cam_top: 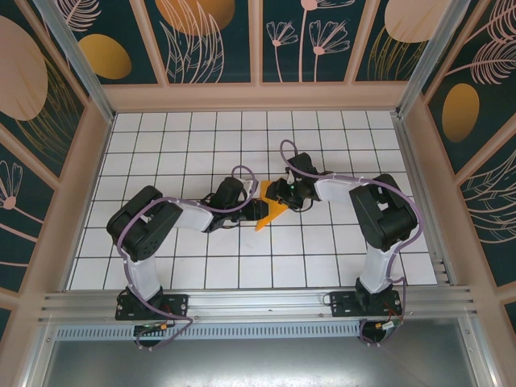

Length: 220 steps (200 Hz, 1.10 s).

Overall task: Fold a paper plane with a square sheet of paper (pick it up from the middle)
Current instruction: Fourth fold the wing at the center of the table.

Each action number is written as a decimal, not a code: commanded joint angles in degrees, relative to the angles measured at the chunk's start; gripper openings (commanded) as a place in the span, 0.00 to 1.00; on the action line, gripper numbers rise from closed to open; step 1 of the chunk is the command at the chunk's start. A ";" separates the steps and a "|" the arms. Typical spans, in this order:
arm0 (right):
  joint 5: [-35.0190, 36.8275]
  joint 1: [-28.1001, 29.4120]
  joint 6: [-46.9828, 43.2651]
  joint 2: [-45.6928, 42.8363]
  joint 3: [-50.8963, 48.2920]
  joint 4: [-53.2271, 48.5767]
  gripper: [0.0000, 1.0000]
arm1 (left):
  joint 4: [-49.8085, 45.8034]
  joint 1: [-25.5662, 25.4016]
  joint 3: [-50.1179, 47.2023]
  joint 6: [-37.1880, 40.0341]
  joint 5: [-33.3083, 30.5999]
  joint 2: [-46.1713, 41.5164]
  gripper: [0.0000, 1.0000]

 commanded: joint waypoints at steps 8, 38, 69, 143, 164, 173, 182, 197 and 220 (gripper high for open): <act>7.66 1.10 -1.63 7.33 -2.19 -6.07 0.54 | -3.34 0.46 -1.22 1.36 -3.74 -4.77 0.34; 8.62 1.29 -1.94 8.36 -1.39 -7.35 0.54 | -4.14 0.47 -3.06 0.65 -6.66 -7.72 0.31; 9.28 1.29 -1.86 9.30 -0.51 -8.43 0.56 | 0.11 0.53 -5.14 -0.36 -4.43 -10.61 0.24; 10.13 2.61 -1.58 11.05 0.97 -10.43 0.60 | 6.15 0.49 -3.99 -1.77 3.70 -6.30 0.20; 10.26 2.61 -1.41 11.34 1.29 -10.83 0.61 | 4.93 0.38 -2.63 -1.53 4.73 -4.27 0.19; 10.40 2.61 -1.32 11.39 1.39 -10.97 0.61 | 4.17 0.39 -2.28 -1.45 4.47 -3.69 0.18; 10.44 2.61 -1.26 11.37 1.35 -11.06 0.61 | 3.27 0.36 -1.85 -1.13 4.12 -3.20 0.18; 10.44 2.61 -1.14 11.49 1.35 -11.03 0.61 | 1.81 0.37 -1.43 -0.85 3.09 -2.65 0.17; 10.42 2.61 -1.10 11.52 1.27 -11.05 0.61 | -0.23 0.36 -1.00 -0.76 1.17 -2.00 0.15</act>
